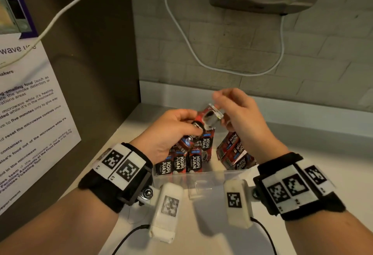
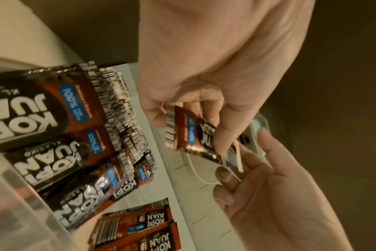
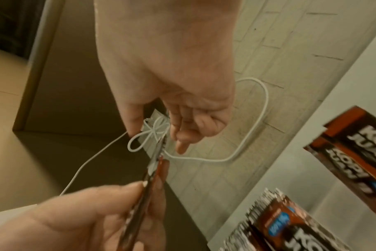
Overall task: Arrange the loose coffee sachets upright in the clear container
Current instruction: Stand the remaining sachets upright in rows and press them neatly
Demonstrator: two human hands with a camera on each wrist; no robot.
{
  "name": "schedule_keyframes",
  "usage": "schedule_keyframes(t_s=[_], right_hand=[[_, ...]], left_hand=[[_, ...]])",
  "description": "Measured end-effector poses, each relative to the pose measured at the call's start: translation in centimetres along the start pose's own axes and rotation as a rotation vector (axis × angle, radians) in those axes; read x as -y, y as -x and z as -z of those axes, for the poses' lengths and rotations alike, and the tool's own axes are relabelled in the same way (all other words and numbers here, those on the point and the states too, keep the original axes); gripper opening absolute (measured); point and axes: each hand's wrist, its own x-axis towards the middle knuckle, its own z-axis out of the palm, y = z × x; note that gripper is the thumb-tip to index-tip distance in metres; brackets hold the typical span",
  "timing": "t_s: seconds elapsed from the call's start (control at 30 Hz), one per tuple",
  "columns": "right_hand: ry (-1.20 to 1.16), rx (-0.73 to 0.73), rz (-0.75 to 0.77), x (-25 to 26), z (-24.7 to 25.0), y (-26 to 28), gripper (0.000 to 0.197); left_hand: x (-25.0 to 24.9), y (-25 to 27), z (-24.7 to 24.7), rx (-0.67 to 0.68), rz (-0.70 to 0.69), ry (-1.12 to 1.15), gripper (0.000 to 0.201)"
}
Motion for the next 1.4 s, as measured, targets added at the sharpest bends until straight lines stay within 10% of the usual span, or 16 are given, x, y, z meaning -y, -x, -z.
schedule_keyframes(t_s=[0.53, 0.8, 1.03, 1.4], right_hand=[[0.350, 0.120, -0.045, -1.8, 0.7, 1.8, 0.009], [0.283, -0.176, -0.321, -6.6, 0.5, 0.2, 0.015], [0.318, -0.031, -0.513, -8.9, -1.9, -0.7, 0.012], [0.626, -0.017, -0.473, -10.9, -2.7, -1.8, 0.007]], left_hand=[[0.6, 0.0, -0.6, -0.238, -0.222, -0.046, 0.021], [1.6, 1.0, 2.5, -0.640, -0.180, -0.010, 0.054], [6.3, 3.0, 2.4, -0.455, 0.227, 0.126, 0.045], [7.8, 2.5, 1.7, -0.363, 0.187, -0.019, 0.071]])
